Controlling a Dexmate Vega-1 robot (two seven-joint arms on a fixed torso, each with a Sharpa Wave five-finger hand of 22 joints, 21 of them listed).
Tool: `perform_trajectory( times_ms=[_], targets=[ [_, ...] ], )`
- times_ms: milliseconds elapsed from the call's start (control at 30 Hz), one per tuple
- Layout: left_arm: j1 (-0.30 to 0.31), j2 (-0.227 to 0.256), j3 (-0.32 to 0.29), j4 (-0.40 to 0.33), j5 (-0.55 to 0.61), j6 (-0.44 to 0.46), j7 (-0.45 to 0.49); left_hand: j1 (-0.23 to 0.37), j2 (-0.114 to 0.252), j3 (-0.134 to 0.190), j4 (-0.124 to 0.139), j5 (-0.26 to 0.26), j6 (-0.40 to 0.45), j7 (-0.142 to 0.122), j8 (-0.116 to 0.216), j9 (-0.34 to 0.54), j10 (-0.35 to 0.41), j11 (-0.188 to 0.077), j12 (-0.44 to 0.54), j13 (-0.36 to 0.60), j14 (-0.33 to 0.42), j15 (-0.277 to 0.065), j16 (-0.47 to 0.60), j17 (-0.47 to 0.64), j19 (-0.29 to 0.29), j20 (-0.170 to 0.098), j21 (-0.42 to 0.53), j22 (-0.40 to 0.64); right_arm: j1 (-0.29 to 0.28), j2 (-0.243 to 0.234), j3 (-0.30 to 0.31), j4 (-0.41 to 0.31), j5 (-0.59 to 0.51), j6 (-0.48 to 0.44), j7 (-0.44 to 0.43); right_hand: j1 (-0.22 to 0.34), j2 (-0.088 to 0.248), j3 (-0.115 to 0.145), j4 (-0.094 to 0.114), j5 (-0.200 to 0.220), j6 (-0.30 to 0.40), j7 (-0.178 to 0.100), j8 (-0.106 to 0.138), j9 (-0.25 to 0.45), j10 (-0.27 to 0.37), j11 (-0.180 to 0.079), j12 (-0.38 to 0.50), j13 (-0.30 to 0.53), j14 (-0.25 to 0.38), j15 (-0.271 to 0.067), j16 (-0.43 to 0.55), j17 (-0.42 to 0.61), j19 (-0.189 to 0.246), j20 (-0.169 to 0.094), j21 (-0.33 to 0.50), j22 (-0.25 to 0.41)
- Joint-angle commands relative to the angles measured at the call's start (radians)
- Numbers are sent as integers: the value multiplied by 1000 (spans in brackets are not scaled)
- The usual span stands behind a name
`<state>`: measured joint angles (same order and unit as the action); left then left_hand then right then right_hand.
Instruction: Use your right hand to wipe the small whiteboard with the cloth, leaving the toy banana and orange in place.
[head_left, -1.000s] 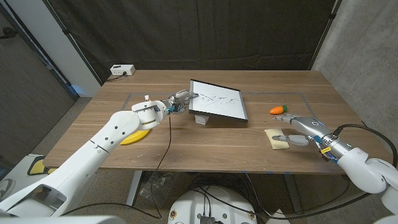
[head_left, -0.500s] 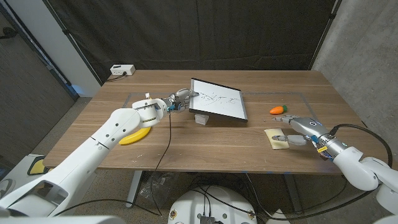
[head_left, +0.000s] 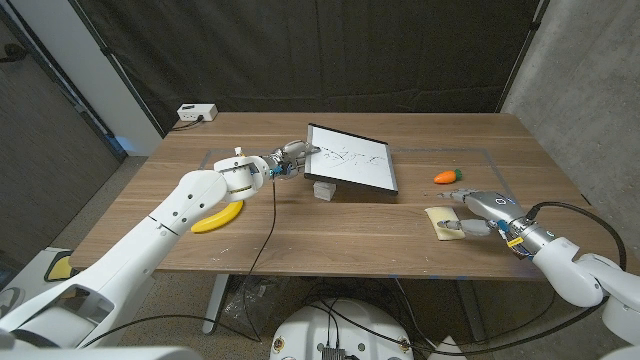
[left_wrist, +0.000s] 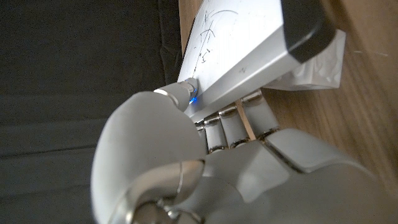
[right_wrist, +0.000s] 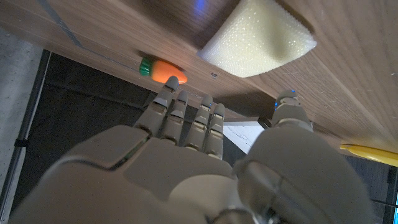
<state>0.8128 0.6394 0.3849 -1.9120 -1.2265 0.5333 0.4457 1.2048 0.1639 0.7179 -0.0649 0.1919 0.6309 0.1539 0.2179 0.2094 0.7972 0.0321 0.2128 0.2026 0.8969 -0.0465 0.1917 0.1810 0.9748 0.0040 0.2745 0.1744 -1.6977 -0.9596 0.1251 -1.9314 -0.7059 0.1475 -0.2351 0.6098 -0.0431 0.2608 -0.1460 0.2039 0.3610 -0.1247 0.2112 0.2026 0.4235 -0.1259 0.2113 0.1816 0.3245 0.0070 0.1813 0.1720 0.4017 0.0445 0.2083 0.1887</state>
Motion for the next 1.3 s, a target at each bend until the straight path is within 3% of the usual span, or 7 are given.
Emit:
perform_trajectory(
  times_ms=[33, 467, 1000, 1100, 1300],
  targets=[
    [17, 2, -12, -20, -9, 3, 21, -4, 7, 10, 1, 3, 29, 38, -3, 2, 3, -8, -4, 2, 5, -5, 3, 4, 4, 1, -2, 6, -7, -52, -35, 18, -2, -29, -42, 12, 1, 4, -4, 10, 16, -6, 12, 4, 9, -10, 6, -1, 7, -11, 7, 4, 6, -3, 7, 2],
    [19, 6, -8, -31, -3, 0, 19, -6, 6, 15, 0, 3, 28, 41, -5, 2, 3, -4, -6, 2, 4, -1, 1, 4, 3, 2, -3, 6, -21, -81, -54, 36, 19, -48, -83, 21, 3, 7, -5, 12, 7, -10, 7, 4, 12, -16, 5, -1, 11, -17, 6, 4, 10, -4, 8, 2],
    [56, 8, -20, -46, -21, -19, 24, -10, 6, 21, 0, 4, 36, 38, -5, 2, 7, -3, -6, 3, 5, 4, 1, 4, 1, 6, -5, 6, 23, -139, -129, 64, 35, -60, -106, 39, 4, 13, -9, 15, 19, -25, 11, 4, 21, -36, 5, -1, 23, -25, 6, 4, 19, -8, 11, 3],
    [55, 12, -20, -47, -24, -16, 27, -10, 6, 22, -1, 4, 38, 39, -5, 2, 7, -4, -6, 2, 5, 3, 1, 4, 1, 6, -5, 6, 31, -153, -143, 70, 36, -59, -115, 50, 7, 17, -11, 17, 21, -30, 11, 4, 23, -50, 4, -1, 29, -25, 7, 4, 19, -10, 11, 3],
    [53, 17, -20, -49, -26, -14, 28, -12, 4, 25, -1, 4, 40, 40, -5, 2, 10, -5, -7, 2, 9, 6, 2, 4, 3, 8, -5, 7, 45, -175, -171, 84, 60, -69, -111, 67, 5, 21, -13, 20, 38, -35, 17, 4, 39, -38, 6, -2, 41, -28, 7, 4, 33, -52, 15, 3]
  ],
)
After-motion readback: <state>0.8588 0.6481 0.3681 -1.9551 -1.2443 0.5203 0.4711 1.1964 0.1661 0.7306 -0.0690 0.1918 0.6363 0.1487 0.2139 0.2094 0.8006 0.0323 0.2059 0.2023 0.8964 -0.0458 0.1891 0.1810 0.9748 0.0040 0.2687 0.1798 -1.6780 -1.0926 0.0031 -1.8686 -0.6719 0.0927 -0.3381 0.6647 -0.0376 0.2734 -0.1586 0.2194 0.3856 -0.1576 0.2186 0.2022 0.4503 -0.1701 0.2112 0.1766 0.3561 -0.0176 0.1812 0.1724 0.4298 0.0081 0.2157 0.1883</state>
